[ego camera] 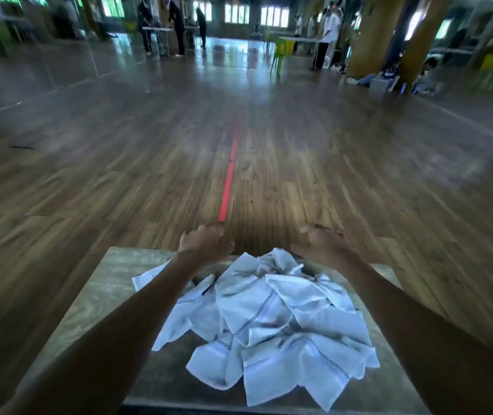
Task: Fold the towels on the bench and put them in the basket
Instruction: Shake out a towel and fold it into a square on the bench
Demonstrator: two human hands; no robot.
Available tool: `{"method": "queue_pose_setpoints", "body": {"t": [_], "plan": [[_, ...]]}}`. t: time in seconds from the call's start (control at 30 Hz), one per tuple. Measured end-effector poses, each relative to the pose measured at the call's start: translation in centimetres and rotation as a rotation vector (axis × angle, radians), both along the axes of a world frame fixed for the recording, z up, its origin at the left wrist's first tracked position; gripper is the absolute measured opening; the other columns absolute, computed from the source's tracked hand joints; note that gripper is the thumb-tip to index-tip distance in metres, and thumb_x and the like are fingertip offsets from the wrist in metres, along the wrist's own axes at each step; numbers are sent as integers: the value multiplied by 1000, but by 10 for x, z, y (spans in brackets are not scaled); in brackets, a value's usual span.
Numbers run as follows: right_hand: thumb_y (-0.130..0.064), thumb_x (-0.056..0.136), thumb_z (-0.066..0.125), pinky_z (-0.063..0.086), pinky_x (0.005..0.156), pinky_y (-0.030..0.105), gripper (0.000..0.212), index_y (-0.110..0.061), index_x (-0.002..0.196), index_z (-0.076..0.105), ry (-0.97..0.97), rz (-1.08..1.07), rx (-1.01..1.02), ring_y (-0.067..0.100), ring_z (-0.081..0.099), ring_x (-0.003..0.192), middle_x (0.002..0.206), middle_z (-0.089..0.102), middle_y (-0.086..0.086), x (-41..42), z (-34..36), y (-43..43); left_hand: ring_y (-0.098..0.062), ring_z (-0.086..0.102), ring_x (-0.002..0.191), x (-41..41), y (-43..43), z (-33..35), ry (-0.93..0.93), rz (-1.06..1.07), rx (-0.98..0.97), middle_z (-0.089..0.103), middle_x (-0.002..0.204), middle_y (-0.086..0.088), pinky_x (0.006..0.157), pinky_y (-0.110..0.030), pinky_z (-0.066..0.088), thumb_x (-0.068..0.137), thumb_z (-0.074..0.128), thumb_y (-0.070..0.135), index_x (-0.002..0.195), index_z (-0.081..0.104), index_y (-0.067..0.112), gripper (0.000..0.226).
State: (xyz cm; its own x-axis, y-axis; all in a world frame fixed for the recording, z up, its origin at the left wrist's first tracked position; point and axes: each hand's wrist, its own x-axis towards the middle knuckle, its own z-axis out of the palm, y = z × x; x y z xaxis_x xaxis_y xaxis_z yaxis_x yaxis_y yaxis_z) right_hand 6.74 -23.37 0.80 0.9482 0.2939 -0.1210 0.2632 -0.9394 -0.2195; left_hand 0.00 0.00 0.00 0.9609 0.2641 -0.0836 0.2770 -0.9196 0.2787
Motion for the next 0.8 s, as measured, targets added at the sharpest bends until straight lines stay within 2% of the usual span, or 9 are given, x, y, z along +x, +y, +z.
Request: {"method": "queue_pose_setpoints", "body": {"t": [0.1, 0.33, 0.43, 0.63, 0.8], "plan": [[-51, 85, 56, 37, 97, 37, 54, -23, 130, 46, -44, 2, 26, 22, 50, 120, 133, 53, 1, 6, -11, -1, -23, 60, 99, 8, -2, -9, -53, -7, 35, 63, 108, -2, 87, -39, 45, 86, 46, 43, 113, 57, 19, 38], [-55, 85, 54, 37, 104, 41, 56, -26, 132, 45, -78, 9, 68, 21, 49, 124, 136, 51, -1, -23, 9, -8, -21, 55, 110, -27, -5, 13, -126, 12, 32, 59, 114, 1, 91, -38, 44, 89, 47, 52, 114, 57, 25, 39], [-53, 86, 55, 36, 104, 36, 56, -25, 133, 45, -101, 3, 131, 21, 46, 128, 140, 48, -2, -52, 28, -18, -21, 52, 117, -52, -9, 32, -154, 19, 47, 60, 118, 0, 93, -38, 45, 88, 48, 52, 113, 58, 26, 38], [-53, 87, 54, 36, 99, 29, 54, -23, 131, 47, -197, 18, 174, 22, 47, 126, 135, 52, 0, -117, 53, -42, -22, 51, 122, -114, -35, 60, -241, -9, 60, 60, 122, 3, 97, -41, 44, 87, 48, 54, 109, 60, 26, 37], [-58, 85, 52, 28, 107, 41, 52, -33, 130, 44, -256, 29, 235, 21, 44, 128, 135, 52, -3, -177, 49, -64, -20, 55, 114, -171, -62, 62, -318, -36, 46, 62, 117, 4, 94, -39, 43, 88, 47, 53, 111, 58, 28, 36]]}}
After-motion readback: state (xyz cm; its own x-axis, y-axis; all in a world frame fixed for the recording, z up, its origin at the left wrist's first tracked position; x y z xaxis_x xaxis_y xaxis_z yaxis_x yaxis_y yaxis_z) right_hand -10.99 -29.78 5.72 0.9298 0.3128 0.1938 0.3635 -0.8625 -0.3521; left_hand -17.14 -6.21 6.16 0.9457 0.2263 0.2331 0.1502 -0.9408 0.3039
